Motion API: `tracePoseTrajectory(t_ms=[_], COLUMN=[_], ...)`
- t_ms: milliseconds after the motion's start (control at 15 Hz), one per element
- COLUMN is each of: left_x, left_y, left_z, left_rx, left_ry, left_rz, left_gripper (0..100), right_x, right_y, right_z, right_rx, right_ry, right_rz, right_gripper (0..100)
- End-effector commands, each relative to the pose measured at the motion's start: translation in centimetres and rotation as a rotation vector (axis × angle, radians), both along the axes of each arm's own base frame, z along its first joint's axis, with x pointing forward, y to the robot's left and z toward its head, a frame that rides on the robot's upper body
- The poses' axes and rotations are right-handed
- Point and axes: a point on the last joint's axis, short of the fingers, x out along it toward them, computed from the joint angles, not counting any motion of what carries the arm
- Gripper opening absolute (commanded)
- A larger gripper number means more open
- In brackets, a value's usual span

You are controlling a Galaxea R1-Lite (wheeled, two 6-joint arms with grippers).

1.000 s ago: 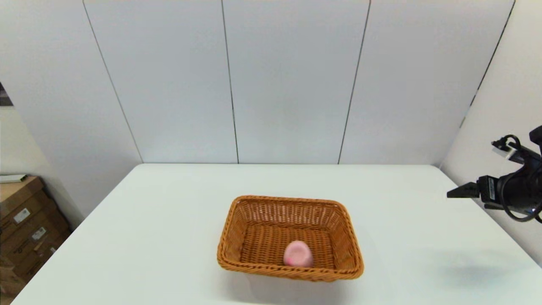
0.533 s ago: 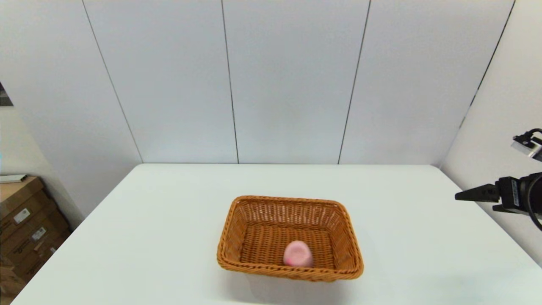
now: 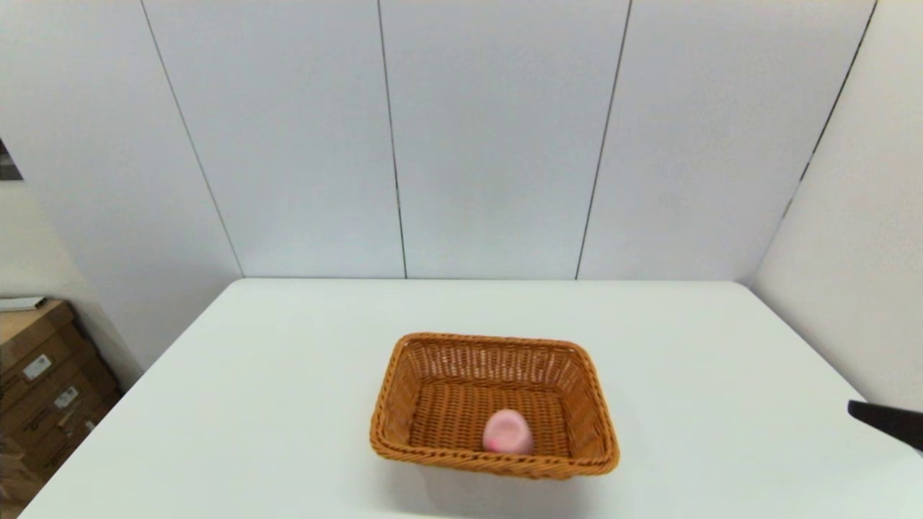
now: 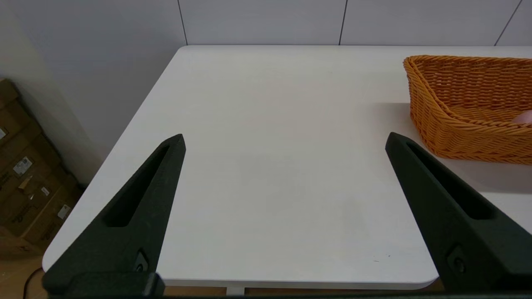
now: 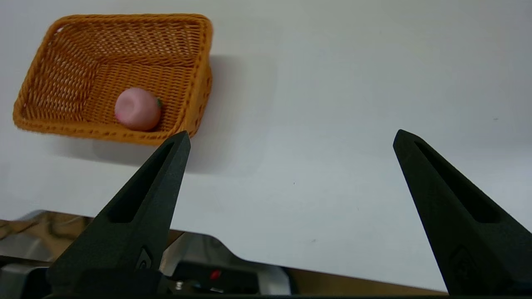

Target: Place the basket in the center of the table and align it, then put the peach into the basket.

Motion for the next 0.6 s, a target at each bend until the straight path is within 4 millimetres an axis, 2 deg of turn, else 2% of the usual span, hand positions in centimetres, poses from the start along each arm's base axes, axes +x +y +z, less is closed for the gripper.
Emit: tracePoseTrajectory(t_ms=[67, 133, 333, 467, 600], left_x=[0.0, 0.0, 0.0, 0.0, 0.0], left_y=[0.0, 0.0, 0.0, 0.0, 0.0], left_z=[0.0, 0.0, 0.0, 0.0, 0.0], left_rx=[-0.001, -0.001, -0.001, 0.001, -0.001], left_ry=[-0.001, -0.001, -0.001, -0.001, -0.001], left_rz=[0.0, 0.0, 0.0, 0.0, 0.0], left_gripper=[100, 100, 100, 100, 100], right_x=[-9.4, -10.0, -9.0, -9.5, -10.3], right_y=[1.4, 1.4, 1.0, 0.8, 0.8], right_z=[-4.0, -4.7, -6.1, -7.1, -8.0], right_rx=[-0.068, -0.082, -0.115, -0.112, -0.144], right_ry=[-0.31, -0.335, -0.355, -0.434, -0.48], right_rz=[-0.099, -0.098, -0.244, -0.15, -0.169], right_gripper=[100, 100, 100, 100, 100])
